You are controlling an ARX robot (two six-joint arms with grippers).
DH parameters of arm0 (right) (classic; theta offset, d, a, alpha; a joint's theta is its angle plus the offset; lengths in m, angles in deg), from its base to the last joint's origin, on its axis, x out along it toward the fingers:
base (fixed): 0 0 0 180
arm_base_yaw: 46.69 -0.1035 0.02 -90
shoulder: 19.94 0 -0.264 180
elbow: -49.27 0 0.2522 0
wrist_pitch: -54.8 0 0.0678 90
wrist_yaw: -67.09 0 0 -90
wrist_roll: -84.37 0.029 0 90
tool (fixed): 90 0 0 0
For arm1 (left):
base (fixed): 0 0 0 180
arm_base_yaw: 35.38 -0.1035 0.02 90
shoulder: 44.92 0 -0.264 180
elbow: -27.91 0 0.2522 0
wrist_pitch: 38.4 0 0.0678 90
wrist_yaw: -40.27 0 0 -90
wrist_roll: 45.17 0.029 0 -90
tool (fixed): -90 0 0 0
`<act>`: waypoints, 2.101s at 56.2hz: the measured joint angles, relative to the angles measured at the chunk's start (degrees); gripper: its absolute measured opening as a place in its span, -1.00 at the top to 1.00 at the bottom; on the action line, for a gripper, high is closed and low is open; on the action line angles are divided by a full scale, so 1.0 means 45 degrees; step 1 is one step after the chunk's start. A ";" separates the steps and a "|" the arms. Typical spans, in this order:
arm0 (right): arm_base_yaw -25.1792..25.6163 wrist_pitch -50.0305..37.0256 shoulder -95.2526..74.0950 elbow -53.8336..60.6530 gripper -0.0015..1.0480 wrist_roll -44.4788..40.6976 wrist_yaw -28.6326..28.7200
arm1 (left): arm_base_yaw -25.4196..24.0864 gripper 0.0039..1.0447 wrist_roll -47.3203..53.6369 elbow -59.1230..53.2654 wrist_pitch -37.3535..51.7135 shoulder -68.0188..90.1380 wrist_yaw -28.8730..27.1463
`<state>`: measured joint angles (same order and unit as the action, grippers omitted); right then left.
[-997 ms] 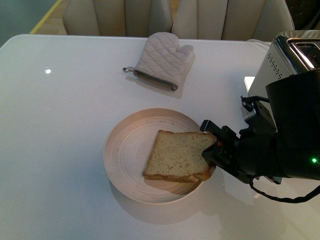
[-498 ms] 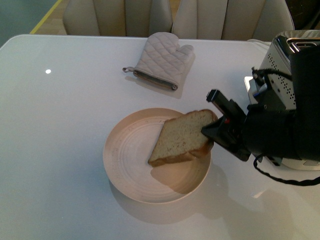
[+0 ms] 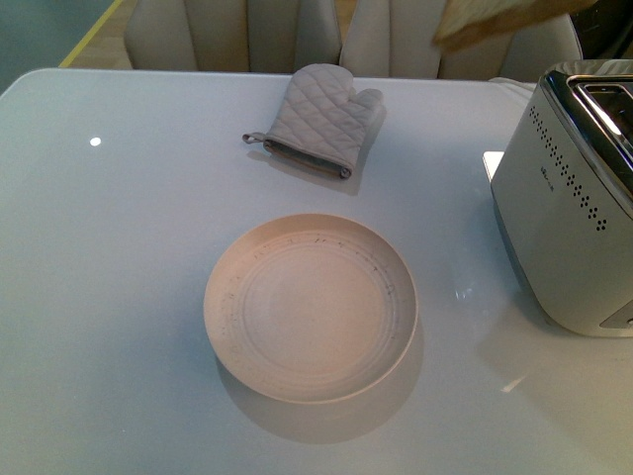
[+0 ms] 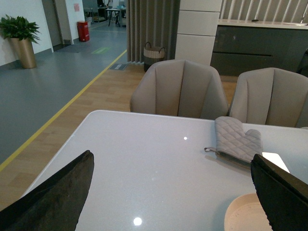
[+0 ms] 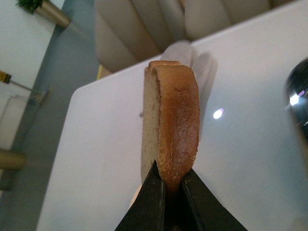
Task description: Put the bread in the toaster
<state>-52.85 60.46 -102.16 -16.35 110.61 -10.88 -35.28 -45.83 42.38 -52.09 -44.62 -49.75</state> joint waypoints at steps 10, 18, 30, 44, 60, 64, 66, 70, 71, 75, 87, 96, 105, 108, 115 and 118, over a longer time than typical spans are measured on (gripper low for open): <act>0.1088 0.2467 0.0291 -0.2118 0.95 -0.3521 -0.0432 | 0.0000 -0.86 0.0000 0.0000 0.0000 0.0000 0.0000; 0.1753 0.4201 0.0155 -0.3327 0.95 -0.6047 -0.1248 | 0.0000 -0.86 0.0000 0.0000 0.0000 0.0000 0.0000; 0.2045 0.4745 0.0000 -0.3288 0.95 -0.7519 -0.2127 | 0.0000 -0.86 0.0000 0.0000 0.0000 0.0000 0.0000; 0.2079 0.4736 -0.0413 -0.2730 0.95 -0.8058 -0.2788 | 0.0000 -0.86 0.0000 0.0000 0.0000 0.0000 0.0000; 0.2045 0.4823 -0.0675 -0.2113 0.95 -0.8131 -0.3123 | 0.0000 -0.86 0.0000 0.0000 0.0000 0.0000 0.0000; 0.2035 0.4838 -0.0690 -0.1953 0.95 -0.8155 -0.3191 | 0.0000 -0.86 0.0000 0.0000 0.0000 0.0000 0.0000; 0.2030 0.4847 -0.0699 -0.1904 0.95 -0.8170 -0.3196 | 0.0000 -0.86 0.0000 0.0000 0.0000 0.0000 0.0000; 0.2025 0.4949 -0.0738 -0.1860 0.95 -0.8184 -0.3196 | 0.0000 -0.86 0.0000 0.0000 0.0000 0.0000 0.0000; 0.2025 0.4969 -0.0748 -0.1851 0.95 -0.8199 -0.3201 | 0.0000 -0.86 0.0000 0.0000 0.0000 0.0000 0.0000; 0.2025 0.5085 -0.0753 -0.1851 0.95 -0.8242 -0.3201 | 0.0000 -0.86 0.0000 0.0000 0.0000 0.0005 0.0000; 0.2025 0.5678 -0.0850 -0.1855 0.95 -0.8422 -0.3201 | 0.0000 -0.86 0.0000 0.0000 0.0000 0.0000 0.0000; 0.1977 0.5931 -0.1137 -0.1923 0.95 -0.8514 -0.3317 | 0.0000 -0.86 0.0000 0.0000 0.0000 0.0000 0.0000; 0.1870 0.6086 -0.1656 -0.2273 0.95 -0.8670 -0.3555 | 0.0000 -0.86 0.0000 0.0000 0.0000 0.0000 0.0000; 0.1851 0.6130 -0.1802 -0.2375 0.95 -0.8699 -0.3589 | 0.0000 -0.86 0.0000 0.0000 0.0000 0.0000 0.0000; 0.1719 0.6232 -0.2249 -0.2584 0.95 -0.8699 -0.3740 | 0.0000 -0.86 0.0000 0.0000 0.0000 0.0000 0.0000; 0.1681 0.6232 -0.2380 -0.2608 0.95 -0.8694 -0.3769 | 0.0000 -0.86 0.0000 0.0000 0.0000 0.0000 0.0000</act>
<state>-45.28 88.50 -112.87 -28.08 71.49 -27.84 -35.28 -45.83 42.38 -52.09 -44.62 -49.75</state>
